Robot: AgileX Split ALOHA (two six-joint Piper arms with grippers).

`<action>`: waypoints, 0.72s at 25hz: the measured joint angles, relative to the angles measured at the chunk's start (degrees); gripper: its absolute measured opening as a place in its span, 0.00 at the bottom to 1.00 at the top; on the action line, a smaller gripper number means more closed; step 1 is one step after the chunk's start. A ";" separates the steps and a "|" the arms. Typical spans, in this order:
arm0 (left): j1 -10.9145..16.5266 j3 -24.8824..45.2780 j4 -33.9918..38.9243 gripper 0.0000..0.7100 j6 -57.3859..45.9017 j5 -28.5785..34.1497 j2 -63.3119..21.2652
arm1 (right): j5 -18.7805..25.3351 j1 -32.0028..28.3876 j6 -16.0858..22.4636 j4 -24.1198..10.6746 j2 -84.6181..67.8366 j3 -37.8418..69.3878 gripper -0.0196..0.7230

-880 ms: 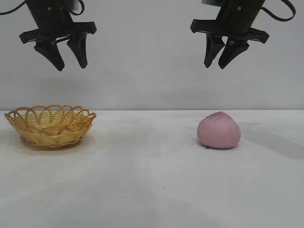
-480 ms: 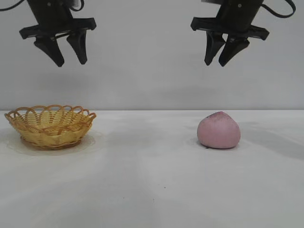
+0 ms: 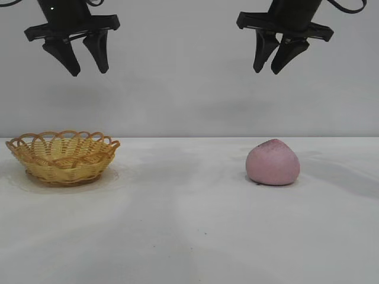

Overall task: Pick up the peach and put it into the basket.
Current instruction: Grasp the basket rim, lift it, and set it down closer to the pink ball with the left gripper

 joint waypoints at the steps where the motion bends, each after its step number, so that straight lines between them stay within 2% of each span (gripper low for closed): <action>1: 0.13 0.00 0.67 0.55 0.49 1.47 0.27 | 0.40 0.00 0.00 0.00 0.00 0.00 0.34; 10: 1.80 0.00 0.23 0.55 10.11 8.72 6.27 | 2.24 0.00 0.00 -0.11 0.00 0.00 0.34; 16: 2.14 0.00 -1.73 0.55 12.90 9.42 10.10 | 2.44 0.00 -0.02 -0.11 0.00 0.00 0.34; 18: 2.14 -0.04 -2.62 0.36 13.12 10.42 10.98 | 2.44 0.00 -0.02 -0.20 0.00 0.00 0.34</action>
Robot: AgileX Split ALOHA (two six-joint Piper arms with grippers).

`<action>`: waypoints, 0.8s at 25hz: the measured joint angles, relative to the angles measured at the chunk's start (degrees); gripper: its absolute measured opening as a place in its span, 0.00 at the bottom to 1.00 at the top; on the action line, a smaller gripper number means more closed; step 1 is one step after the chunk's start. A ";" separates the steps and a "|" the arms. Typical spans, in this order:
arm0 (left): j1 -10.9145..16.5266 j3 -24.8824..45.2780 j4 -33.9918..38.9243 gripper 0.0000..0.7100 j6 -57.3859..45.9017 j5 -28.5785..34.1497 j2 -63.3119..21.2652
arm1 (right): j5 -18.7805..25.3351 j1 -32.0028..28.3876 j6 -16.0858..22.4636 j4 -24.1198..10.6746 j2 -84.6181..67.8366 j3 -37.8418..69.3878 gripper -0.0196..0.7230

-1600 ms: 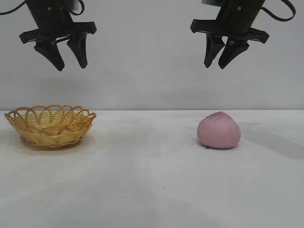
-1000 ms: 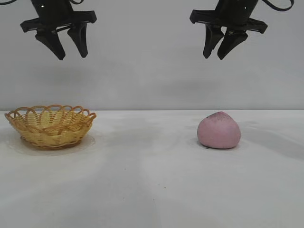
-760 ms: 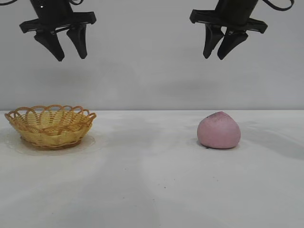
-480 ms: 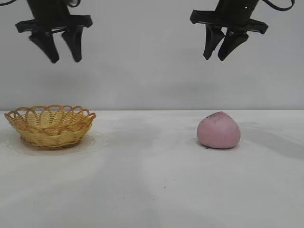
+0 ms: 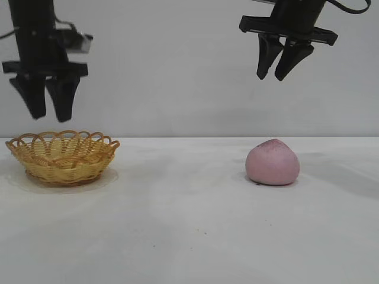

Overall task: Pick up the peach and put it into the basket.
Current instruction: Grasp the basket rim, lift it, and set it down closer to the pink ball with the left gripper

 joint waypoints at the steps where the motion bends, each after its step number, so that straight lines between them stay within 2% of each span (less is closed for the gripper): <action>1: 0.00 0.00 -0.39 0.23 0.11 0.79 0.29 | 0.00 0.00 0.00 0.00 0.00 0.00 0.34; 3: 0.36 -0.36 -2.94 0.11 0.13 2.20 0.11 | 0.00 0.00 0.00 -0.12 0.00 0.00 0.34; 4: 0.33 -0.45 -3.76 0.08 0.22 2.75 -0.24 | 0.00 0.00 0.00 -0.24 0.00 0.00 0.34; 6: 0.61 -0.45 -5.97 0.10 -0.40 3.60 -1.01 | 0.00 0.00 0.00 -0.47 0.00 0.00 0.34; 7: 0.89 -0.45 -7.30 0.00 -0.67 4.06 -1.35 | 0.00 0.00 0.00 -0.47 0.00 0.00 0.34; 11: 1.81 2.66 -11.60 0.00 -1.98 4.43 -5.34 | 0.13 0.00 0.00 -0.68 0.00 0.00 0.34; 13: 1.95 8.71 -14.49 0.00 -2.42 0.59 -8.61 | 0.13 0.00 0.00 -0.71 0.00 0.00 0.34; 16: 1.95 21.01 -23.16 0.00 -0.56 -7.92 -13.23 | 0.36 0.00 0.00 -0.71 0.00 0.00 0.34; 18: 0.98 28.70 -29.26 0.00 2.02 -13.72 -15.70 | 0.46 0.00 0.00 -0.80 0.00 0.00 0.34; 20: -0.32 34.74 -32.36 0.00 4.40 -17.74 -17.51 | 0.49 0.00 0.00 -0.80 0.00 0.00 0.34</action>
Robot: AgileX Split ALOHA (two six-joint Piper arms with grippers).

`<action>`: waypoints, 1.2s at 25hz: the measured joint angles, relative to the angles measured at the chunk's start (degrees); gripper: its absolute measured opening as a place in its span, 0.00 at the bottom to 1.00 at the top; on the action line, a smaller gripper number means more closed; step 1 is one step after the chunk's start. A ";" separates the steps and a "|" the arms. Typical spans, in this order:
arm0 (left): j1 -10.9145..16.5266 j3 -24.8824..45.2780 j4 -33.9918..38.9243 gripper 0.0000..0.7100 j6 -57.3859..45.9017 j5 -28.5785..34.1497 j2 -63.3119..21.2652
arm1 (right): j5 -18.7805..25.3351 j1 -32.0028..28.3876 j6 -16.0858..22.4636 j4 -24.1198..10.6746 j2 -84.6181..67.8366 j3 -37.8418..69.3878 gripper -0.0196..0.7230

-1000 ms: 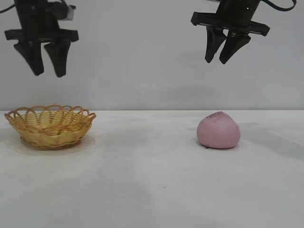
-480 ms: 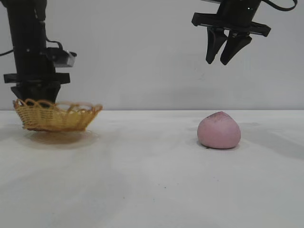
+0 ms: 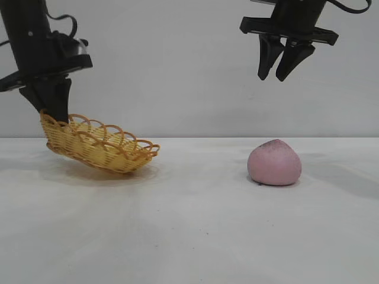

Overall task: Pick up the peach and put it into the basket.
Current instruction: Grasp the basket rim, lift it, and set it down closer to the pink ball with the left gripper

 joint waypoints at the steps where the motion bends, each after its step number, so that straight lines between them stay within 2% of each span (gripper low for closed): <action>1: -0.65 1.77 -0.98 0.00 0.74 -1.05 -0.52 | 0.22 0.00 0.00 0.00 0.00 0.00 0.34; 4: -1.87 5.21 -4.70 0.00 3.08 -3.25 -1.16 | 0.31 0.00 0.00 0.00 0.00 0.00 0.34; 9: -3.48 5.75 -9.93 0.00 5.88 -5.19 -1.51 | 0.60 0.00 0.00 0.00 0.00 0.00 0.34; 10: -3.46 5.75 -9.93 0.10 5.88 -5.44 -1.51 | 0.71 0.00 0.00 0.00 0.00 0.00 0.34; 13: -3.50 5.75 -9.53 0.10 5.98 -5.81 -1.51 | 0.80 0.00 0.00 0.00 0.00 0.00 0.34; 14: -3.50 5.75 -9.30 0.20 5.98 -5.91 -1.51 | 0.80 0.00 0.00 0.00 0.00 0.00 0.34; 17: -3.50 5.75 -7.99 0.37 5.98 -5.67 -1.51 | 0.80 0.00 0.00 0.00 0.00 0.00 0.34; 18: -3.50 5.75 -7.42 0.40 5.98 -5.25 -1.51 | 0.80 0.00 0.00 0.00 0.00 0.00 0.34; 20: -3.50 5.75 -4.67 0.38 5.98 -3.74 -1.58 | 0.80 0.00 0.00 0.00 0.00 0.00 0.34; 23: -3.50 5.84 3.78 0.38 3.16 -2.78 -3.06 | 0.94 0.00 0.00 0.00 0.00 0.00 0.34; 24: -3.50 5.84 6.27 0.44 2.40 -2.78 -3.99 | 1.08 0.00 0.00 0.00 0.00 0.00 0.34; 25: -3.38 5.84 8.72 0.41 1.86 -2.78 -5.14 | 1.11 0.00 0.00 0.00 0.00 0.00 0.34; 30: -1.17 5.46 14.45 0.41 1.30 -5.03 -11.71 | 1.21 0.00 0.00 0.00 0.00 0.00 0.34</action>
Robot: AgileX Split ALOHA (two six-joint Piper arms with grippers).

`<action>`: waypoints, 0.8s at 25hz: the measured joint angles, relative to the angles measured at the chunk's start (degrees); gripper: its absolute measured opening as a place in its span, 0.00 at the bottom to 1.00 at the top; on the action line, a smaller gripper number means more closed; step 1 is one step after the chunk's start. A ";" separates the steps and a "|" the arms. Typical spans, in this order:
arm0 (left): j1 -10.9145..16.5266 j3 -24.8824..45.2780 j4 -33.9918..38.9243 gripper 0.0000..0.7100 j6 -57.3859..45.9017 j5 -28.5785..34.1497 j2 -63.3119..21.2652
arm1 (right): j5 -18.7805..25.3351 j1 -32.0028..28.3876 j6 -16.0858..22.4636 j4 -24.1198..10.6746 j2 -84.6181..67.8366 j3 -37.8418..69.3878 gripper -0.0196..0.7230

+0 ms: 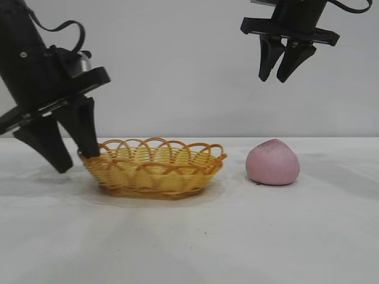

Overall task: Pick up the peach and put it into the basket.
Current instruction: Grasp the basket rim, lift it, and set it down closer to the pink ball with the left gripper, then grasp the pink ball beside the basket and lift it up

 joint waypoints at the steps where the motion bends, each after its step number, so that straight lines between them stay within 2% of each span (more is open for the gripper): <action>1: 0.11 -0.57 0.59 0.41 0.00 -0.43 -0.41 | 0.00 0.00 0.00 0.00 0.00 0.00 0.34; 6: 0.19 -1.40 2.28 0.41 -0.08 -2.29 -0.62 | 0.00 0.00 0.00 0.00 0.00 0.00 0.34; 9: 0.19 -1.41 7.62 0.41 -0.36 -4.92 -0.62 | 0.00 0.00 0.00 0.00 0.00 0.00 0.34; 12: 0.19 -1.41 16.75 0.41 -7.67 -7.67 -0.62 | 0.00 0.00 0.00 0.00 0.00 0.00 0.34; 15: 0.89 -1.41 26.22 0.41 -21.37 -8.65 -0.90 | 0.00 0.00 0.00 0.00 0.00 0.00 0.34; 17: 1.87 -1.41 27.34 0.41 -25.47 -8.65 -2.46 | 0.00 0.00 0.00 0.00 0.00 0.00 0.34; 20: 2.80 -1.41 28.08 0.41 -25.77 -8.53 -7.47 | 0.12 0.00 0.00 0.00 0.00 0.00 0.34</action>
